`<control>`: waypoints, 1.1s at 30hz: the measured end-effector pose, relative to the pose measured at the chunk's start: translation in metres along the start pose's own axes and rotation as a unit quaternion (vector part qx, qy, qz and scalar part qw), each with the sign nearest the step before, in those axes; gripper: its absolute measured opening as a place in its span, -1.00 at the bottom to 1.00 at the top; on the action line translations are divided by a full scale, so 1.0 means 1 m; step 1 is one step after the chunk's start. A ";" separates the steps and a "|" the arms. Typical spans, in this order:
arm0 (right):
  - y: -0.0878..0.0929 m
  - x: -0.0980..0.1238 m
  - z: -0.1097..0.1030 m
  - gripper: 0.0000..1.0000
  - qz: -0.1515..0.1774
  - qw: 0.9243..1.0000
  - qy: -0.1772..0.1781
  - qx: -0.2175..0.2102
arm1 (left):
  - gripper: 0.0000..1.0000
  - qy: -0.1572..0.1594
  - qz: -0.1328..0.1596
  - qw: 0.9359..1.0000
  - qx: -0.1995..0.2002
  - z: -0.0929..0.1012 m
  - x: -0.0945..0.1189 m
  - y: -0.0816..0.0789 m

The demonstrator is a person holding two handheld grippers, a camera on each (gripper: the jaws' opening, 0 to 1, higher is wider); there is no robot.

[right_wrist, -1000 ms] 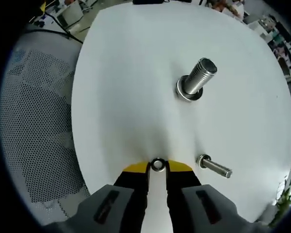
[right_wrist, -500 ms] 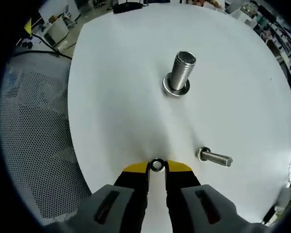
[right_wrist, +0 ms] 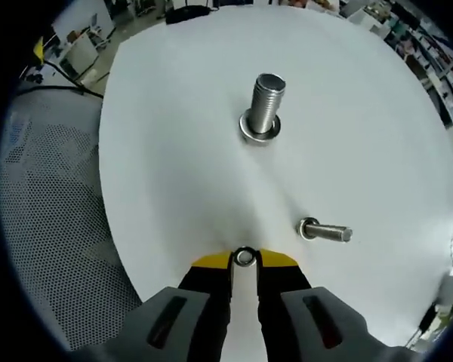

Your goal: Place the washer onto the threaded stud by aligning its center hole with the stud, sliding it down to the base, and recovering from edge contact or off-axis alignment until the washer reaches the visible bottom stop.

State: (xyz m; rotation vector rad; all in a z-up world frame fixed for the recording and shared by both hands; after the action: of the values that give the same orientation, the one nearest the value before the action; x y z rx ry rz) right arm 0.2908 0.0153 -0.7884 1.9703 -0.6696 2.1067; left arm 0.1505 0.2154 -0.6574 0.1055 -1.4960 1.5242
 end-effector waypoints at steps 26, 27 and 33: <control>-0.010 0.055 0.039 -0.73 0.066 0.995 0.035 -0.070 | -0.53 -0.005 0.000 1.000 0.005 -0.002 0.001 0.001; -0.010 0.054 0.039 -0.73 0.063 0.995 0.035 -0.070 | -0.53 -0.005 0.002 1.000 0.006 -0.002 0.001 0.001; -0.017 0.060 0.040 -0.73 0.071 0.995 0.042 -0.059 | -0.53 -0.005 0.001 1.000 0.008 -0.002 0.002 0.001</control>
State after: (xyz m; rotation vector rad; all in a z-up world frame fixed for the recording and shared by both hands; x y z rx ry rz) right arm 0.3278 0.0022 -0.7260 1.8108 -0.9211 2.1596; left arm 0.1502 0.2179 -0.6573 0.1208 -1.4925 1.5397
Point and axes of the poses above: the point that each gripper's makers call its tool centre point, and the gripper's own axes: x roughly backward along the fingers, z roughly to its right, y roughly out of its underside, the point moved 5 cm from there along x, roughly backward along the fingers, and after that the axes turned 2 degrees about -z, right-handed, at the moved point
